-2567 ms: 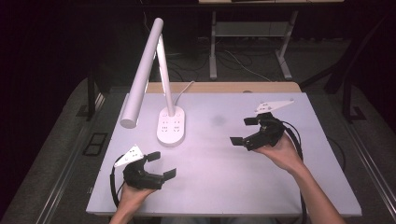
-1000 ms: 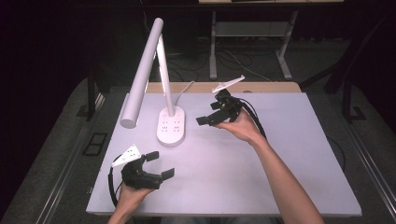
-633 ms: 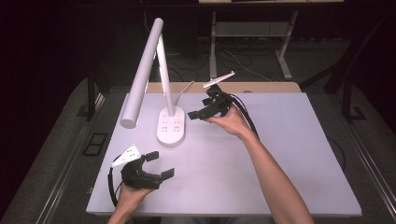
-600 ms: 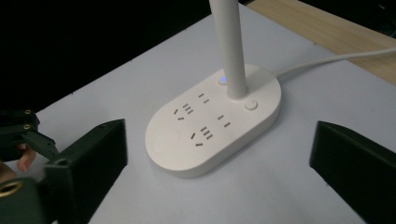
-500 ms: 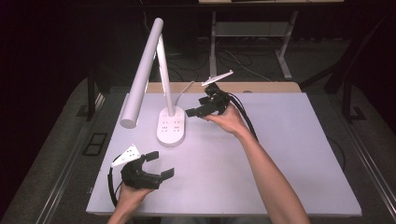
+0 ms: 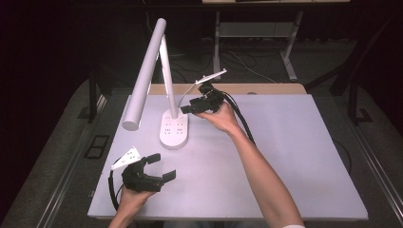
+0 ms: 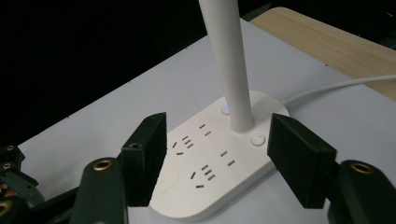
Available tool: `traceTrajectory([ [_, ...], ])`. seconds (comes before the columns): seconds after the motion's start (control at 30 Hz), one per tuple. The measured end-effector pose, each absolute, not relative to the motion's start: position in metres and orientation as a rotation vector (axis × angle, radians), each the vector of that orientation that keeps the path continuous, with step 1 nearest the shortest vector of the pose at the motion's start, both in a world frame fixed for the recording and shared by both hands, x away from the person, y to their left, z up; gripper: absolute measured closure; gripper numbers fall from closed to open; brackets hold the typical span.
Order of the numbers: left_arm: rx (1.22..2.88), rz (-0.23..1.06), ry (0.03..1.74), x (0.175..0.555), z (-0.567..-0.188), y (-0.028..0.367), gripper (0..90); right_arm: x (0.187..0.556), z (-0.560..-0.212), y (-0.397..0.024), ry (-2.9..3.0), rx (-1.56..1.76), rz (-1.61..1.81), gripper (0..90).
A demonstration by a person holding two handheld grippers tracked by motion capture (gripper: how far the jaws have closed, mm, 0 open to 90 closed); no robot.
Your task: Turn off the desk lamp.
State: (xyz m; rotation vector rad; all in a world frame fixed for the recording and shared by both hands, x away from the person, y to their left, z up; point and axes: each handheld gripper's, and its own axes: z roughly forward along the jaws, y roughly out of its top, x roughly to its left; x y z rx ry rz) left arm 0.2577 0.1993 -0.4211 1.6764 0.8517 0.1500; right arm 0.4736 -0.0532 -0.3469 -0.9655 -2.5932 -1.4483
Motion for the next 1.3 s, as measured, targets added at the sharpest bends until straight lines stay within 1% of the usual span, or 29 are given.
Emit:
traceTrajectory([
  [0.07,1.675,0.145,0.853,0.258,-0.421,0.199,0.0,0.476,-0.347,-0.05,-2.598,-0.961,-1.444,43.5],
  [0.17,1.67,0.145,0.854,0.258,-0.421,0.2,0.0,0.479,-0.349,-0.045,-2.605,-0.973,-1.44,51.8],
  [0.57,1.661,0.136,0.851,0.258,-0.421,0.2,0.0,0.494,-0.367,-0.032,-2.607,-1.018,-1.423,88.1],
  [0.6,1.661,0.136,0.851,0.258,-0.421,0.2,0.0,0.496,-0.369,-0.031,-2.612,-1.036,-1.421,89.9],
  [0.8,1.651,0.133,0.859,0.258,-0.421,0.201,0.0,0.501,-0.377,-0.029,-2.635,-1.1,-1.396,90.0],
  [1.3,1.634,0.122,0.861,0.261,-0.421,0.202,0.0,0.511,-0.404,-0.021,-2.633,-1.126,-1.347,90.0],
])
